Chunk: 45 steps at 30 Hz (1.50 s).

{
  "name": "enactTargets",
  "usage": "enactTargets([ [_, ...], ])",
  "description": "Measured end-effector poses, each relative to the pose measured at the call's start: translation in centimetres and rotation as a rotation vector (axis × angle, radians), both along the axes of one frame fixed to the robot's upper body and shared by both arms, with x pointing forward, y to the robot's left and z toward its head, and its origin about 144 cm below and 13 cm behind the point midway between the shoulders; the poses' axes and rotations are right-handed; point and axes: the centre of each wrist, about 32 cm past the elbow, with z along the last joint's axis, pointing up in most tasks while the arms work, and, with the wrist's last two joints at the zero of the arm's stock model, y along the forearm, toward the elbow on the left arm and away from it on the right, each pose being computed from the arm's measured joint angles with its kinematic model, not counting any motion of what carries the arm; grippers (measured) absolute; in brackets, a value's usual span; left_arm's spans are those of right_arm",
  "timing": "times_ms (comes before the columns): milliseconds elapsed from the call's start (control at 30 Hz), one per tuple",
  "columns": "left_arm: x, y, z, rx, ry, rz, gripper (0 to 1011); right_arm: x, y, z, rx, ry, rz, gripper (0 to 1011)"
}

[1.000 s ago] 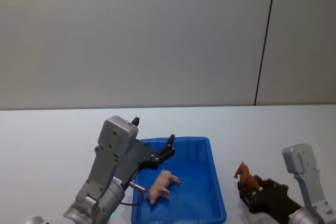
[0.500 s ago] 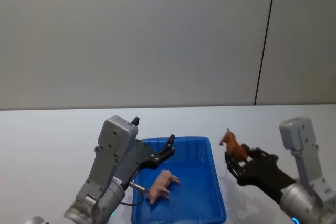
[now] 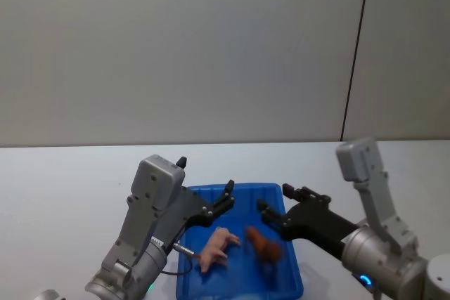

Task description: Pick up the two dolls from the table and place them into the box.

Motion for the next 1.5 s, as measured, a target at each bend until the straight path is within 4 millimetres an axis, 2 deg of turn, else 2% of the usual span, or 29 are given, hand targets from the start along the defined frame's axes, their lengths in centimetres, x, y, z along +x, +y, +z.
enactTargets([
  [233,0.0,0.0,0.0,0.000,0.000,0.000,1002,0.8,0.6,-0.1,-0.004,0.039,0.037,775],
  [267,0.0,0.0,0.0,0.000,0.000,0.000,1002,0.9,0.6,-0.2,-0.005,0.046,0.039,830],
  [300,0.0,0.0,0.0,0.000,0.000,0.000,1002,0.9,0.6,-0.2,-0.005,0.049,0.040,830],
  [533,0.0,0.0,0.0,0.000,0.000,0.000,1001,1.1,-0.1,-0.3,-0.004,0.060,0.032,1001],
  [1133,0.0,0.0,0.0,0.000,0.000,0.000,1002,-1.0,-4.6,-1.2,0.028,0.017,-0.007,1001],
  [1500,-0.5,0.4,-0.1,0.015,0.015,0.027,1002,-1.9,-5.9,-1.4,0.042,0.003,-0.019,1001],
])
